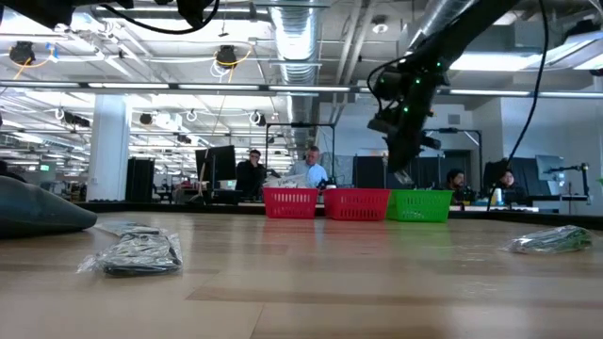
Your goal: Pick & Place Travel size toiletries
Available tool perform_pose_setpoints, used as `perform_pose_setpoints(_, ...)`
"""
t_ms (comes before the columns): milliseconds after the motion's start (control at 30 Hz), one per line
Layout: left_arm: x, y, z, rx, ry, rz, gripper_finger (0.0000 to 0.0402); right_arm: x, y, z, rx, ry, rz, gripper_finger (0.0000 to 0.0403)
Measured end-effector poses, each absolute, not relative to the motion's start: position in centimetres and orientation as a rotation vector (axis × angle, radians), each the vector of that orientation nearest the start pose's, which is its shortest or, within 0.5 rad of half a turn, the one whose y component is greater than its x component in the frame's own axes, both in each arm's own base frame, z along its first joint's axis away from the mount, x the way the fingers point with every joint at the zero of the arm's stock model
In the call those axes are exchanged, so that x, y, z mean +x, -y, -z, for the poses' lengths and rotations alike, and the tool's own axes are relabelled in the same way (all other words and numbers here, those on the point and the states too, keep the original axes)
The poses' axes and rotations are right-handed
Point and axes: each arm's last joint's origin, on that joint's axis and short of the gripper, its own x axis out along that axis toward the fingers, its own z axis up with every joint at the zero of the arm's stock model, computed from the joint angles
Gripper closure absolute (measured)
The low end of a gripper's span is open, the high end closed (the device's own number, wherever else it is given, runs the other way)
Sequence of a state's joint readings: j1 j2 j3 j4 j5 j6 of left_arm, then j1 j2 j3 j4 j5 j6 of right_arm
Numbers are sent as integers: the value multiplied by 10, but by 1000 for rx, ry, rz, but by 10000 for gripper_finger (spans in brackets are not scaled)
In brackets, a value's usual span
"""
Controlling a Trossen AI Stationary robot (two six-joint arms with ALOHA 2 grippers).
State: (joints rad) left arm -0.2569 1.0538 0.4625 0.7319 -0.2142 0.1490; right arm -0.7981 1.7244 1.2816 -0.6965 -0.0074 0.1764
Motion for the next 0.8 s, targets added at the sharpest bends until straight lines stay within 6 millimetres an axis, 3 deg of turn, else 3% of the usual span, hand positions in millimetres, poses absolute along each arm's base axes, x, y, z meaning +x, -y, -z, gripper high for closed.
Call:
perform_pose_setpoints(267,216,50,-260,116,140,32,182,243,248,-213,654,-1089,800,359)
perform_pose_setpoints(567,216,50,-259,102,137,33,182,252,245,-182,700,-1223,780,358)
perform_pose_setpoints(800,216,50,-259,104,132,32,182,251,247,-180,696,-1227,795,351)
